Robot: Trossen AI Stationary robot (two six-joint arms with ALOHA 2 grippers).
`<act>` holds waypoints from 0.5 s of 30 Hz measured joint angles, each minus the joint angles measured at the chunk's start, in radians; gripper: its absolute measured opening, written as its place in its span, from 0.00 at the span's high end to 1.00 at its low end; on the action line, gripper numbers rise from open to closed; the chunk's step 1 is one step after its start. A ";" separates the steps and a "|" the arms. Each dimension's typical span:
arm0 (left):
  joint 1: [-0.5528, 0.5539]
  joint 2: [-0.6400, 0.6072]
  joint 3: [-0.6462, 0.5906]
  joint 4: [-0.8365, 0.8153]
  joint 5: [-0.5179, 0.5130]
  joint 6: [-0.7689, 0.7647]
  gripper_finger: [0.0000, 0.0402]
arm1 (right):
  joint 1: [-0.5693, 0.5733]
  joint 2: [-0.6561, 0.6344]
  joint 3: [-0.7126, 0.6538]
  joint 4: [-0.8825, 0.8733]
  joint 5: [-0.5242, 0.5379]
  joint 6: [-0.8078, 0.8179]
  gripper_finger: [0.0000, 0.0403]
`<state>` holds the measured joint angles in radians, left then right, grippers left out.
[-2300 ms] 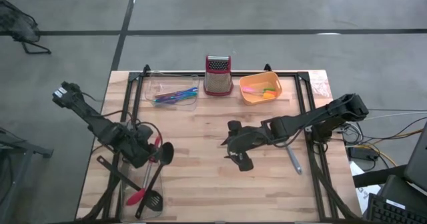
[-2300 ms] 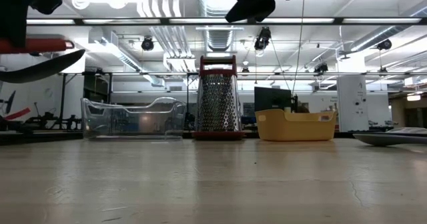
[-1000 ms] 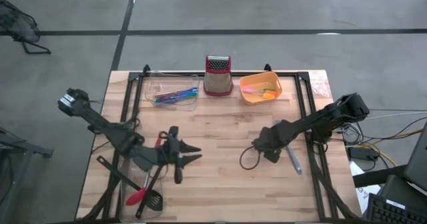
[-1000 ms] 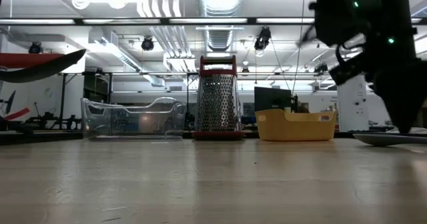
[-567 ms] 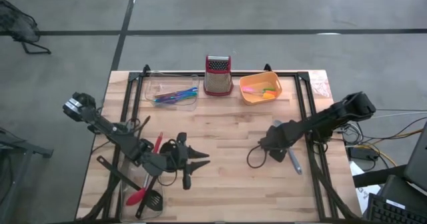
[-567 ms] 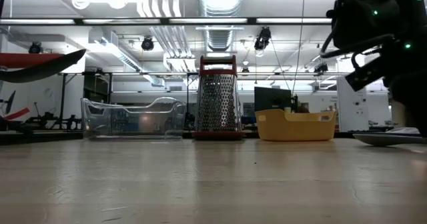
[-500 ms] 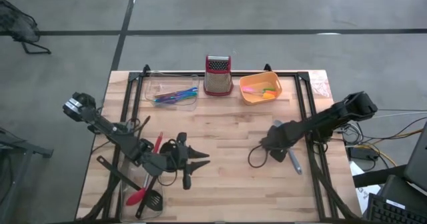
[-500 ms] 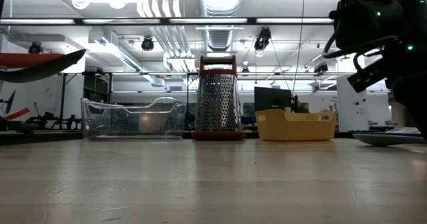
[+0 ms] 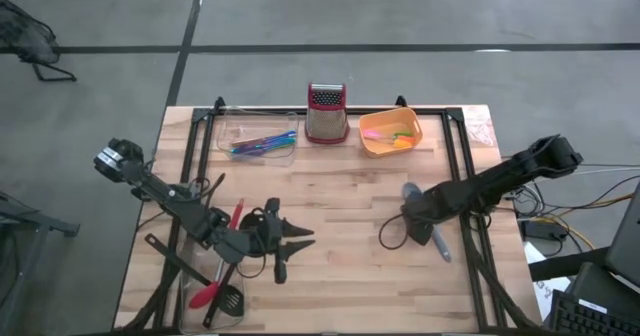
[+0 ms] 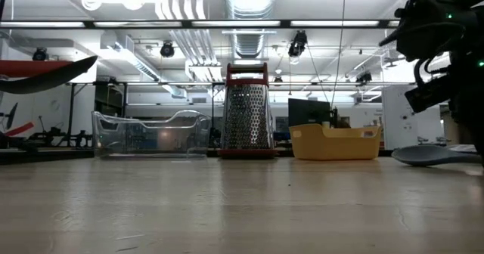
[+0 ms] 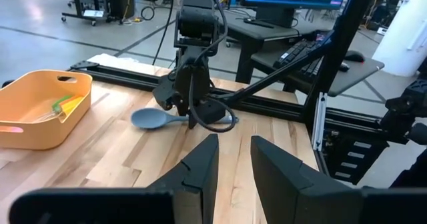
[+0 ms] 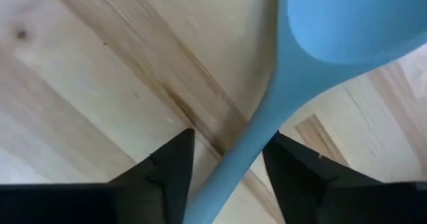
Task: Pick & Place Kitchen Items
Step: Put the gray serving spoon into the bottom transparent bin
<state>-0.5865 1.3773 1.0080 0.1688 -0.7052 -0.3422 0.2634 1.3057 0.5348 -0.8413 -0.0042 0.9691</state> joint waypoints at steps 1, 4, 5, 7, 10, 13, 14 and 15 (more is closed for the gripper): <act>0.000 0.000 0.000 0.000 0.000 0.000 0.76 | 0.000 -0.015 -0.002 0.005 0.000 -0.004 0.58; 0.001 0.000 0.000 0.000 0.000 0.000 0.76 | 0.000 -0.050 -0.011 0.040 0.002 -0.009 0.68; 0.001 0.000 0.000 0.001 0.000 0.000 0.76 | 0.000 -0.060 -0.011 0.062 0.005 -0.013 0.72; 0.002 0.000 0.000 0.004 0.000 0.000 0.76 | 0.000 -0.080 -0.017 0.103 0.008 -0.033 0.80; 0.003 0.000 0.000 0.005 -0.011 0.001 0.76 | 0.000 -0.098 -0.030 0.163 0.008 -0.066 0.92; 0.003 0.000 0.000 0.004 -0.021 0.001 0.76 | 0.000 -0.113 -0.028 0.218 0.013 -0.072 0.92; 0.003 0.000 0.000 0.004 -0.023 0.001 0.76 | 0.000 -0.114 -0.021 0.224 0.020 -0.076 0.92; 0.003 0.000 0.000 0.004 -0.023 0.001 0.76 | 0.000 -0.116 -0.010 0.232 0.029 -0.082 0.91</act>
<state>-0.5835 1.3769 1.0084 0.1730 -0.7284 -0.3413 0.2638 1.1898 0.5250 -0.6095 0.0248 0.8875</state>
